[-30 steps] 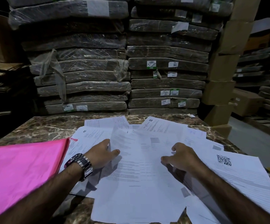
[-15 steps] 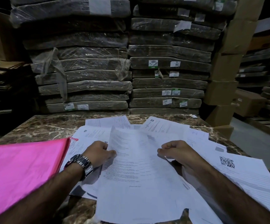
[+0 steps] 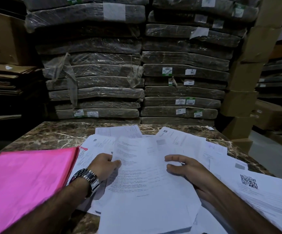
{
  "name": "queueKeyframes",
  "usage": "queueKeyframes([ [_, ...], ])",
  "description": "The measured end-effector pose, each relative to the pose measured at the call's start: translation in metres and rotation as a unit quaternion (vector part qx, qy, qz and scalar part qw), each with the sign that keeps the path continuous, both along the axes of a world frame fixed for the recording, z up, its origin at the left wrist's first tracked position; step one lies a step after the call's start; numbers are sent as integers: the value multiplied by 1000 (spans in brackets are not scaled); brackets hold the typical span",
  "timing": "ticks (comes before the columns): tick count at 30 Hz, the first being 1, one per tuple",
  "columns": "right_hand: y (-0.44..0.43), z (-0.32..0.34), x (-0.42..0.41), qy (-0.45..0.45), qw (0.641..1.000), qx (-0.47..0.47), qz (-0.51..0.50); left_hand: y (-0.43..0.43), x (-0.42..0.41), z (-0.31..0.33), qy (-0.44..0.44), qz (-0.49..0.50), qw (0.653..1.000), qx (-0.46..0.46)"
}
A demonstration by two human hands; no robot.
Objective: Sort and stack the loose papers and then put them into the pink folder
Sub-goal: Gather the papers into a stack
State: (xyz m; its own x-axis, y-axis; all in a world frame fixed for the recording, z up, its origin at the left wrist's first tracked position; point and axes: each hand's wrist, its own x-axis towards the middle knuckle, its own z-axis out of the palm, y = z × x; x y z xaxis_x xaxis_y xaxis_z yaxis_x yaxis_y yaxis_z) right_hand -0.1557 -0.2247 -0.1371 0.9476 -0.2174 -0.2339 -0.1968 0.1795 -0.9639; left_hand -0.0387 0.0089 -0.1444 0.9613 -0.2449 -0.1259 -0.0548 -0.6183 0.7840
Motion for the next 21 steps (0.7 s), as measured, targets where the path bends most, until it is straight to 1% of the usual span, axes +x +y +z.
queueKeyframes([
  [4,-3,-9,4,11,991,-130,-13,-3,-1,-3,-4,-8,1000,-12],
  [6,-13,-5,9,-2,980,-198,-23,-4,-1,-5,0,-7,999,-48],
  [8,-33,6,16,-11,963,-268,1,-4,2,-7,9,1,998,-60],
  [11,-67,21,26,-8,933,-355,56,1,7,-11,23,-3,999,-46],
  [15,-88,19,36,-10,921,-379,84,4,8,-14,-13,2,1000,-8],
  [18,-86,13,41,-15,918,-381,111,3,10,-11,-32,23,999,-27],
  [21,-79,6,43,-23,921,-366,128,4,10,-7,-40,36,998,-28],
])
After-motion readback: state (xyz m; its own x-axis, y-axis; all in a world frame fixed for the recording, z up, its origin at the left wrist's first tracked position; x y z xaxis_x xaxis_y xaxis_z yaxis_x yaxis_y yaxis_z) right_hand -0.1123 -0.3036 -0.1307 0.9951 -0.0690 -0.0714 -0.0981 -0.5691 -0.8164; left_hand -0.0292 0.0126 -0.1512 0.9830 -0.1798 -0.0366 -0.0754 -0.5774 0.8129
